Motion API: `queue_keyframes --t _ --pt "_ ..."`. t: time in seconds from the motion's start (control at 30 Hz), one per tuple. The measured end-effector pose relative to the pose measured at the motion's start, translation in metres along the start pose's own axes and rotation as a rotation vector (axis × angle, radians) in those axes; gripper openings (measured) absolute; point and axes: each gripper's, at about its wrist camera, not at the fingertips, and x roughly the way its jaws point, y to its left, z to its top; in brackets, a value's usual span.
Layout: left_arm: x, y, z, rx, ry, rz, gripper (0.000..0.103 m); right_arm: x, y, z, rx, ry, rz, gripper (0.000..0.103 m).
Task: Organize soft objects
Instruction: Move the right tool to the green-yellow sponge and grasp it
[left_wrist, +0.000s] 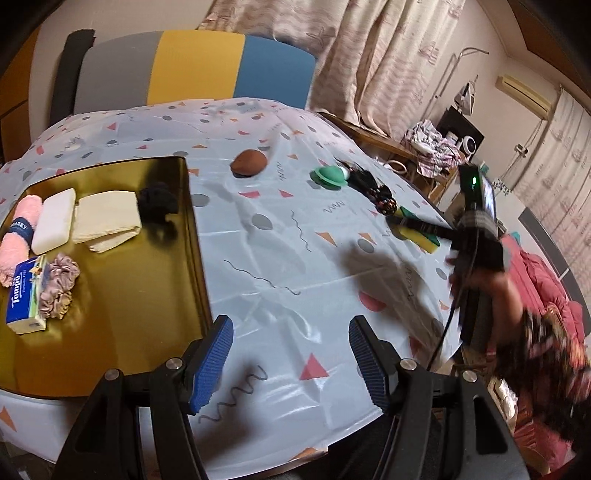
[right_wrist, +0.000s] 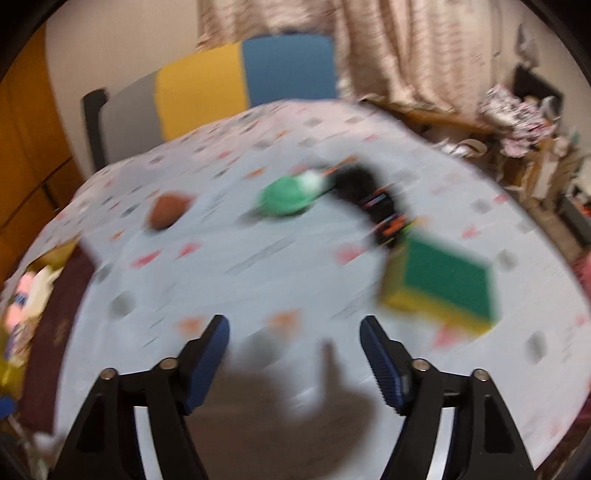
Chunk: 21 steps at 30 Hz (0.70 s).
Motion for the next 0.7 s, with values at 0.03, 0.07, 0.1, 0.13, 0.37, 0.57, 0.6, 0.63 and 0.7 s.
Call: queue_keyframes --t 0.03,0.07,0.1,0.13,0.37,0.57,0.6,0.63,0.7 --pt "0.001 -0.002 0.000 -0.001 0.003 -0.001 0.066 0.000 -0.011 0.007 0.006 -0.008 -0.017 0.077" --pt "0.002 -0.003 -0.001 -0.002 0.008 -0.002 0.066 0.003 -0.026 0.015 0.018 -0.013 -0.032 0.078" --pt "0.004 -0.005 -0.001 -0.002 0.012 -0.005 0.066 0.006 -0.043 0.025 0.033 -0.011 -0.042 0.078" --pt "0.005 -0.006 -0.002 -0.003 0.016 -0.009 0.066 0.010 -0.058 0.033 0.047 -0.007 -0.056 0.078" --pt "0.012 -0.018 -0.002 0.023 0.046 -0.029 0.066 0.052 -0.132 0.061 0.081 0.112 -0.157 0.079" --pt "0.016 -0.021 0.001 0.022 0.056 -0.028 0.066 0.063 -0.138 0.039 0.141 0.209 0.055 0.079" --pt "0.016 -0.021 0.001 0.020 0.057 -0.030 0.066 0.060 -0.132 0.033 0.148 0.224 0.108 0.079" --pt "0.017 -0.021 0.001 0.021 0.058 -0.029 0.066 0.056 -0.123 0.028 0.143 0.233 0.148 0.079" --pt "0.018 -0.023 0.002 0.024 0.059 -0.033 0.066 0.044 -0.100 0.015 0.104 0.245 0.228 0.079"
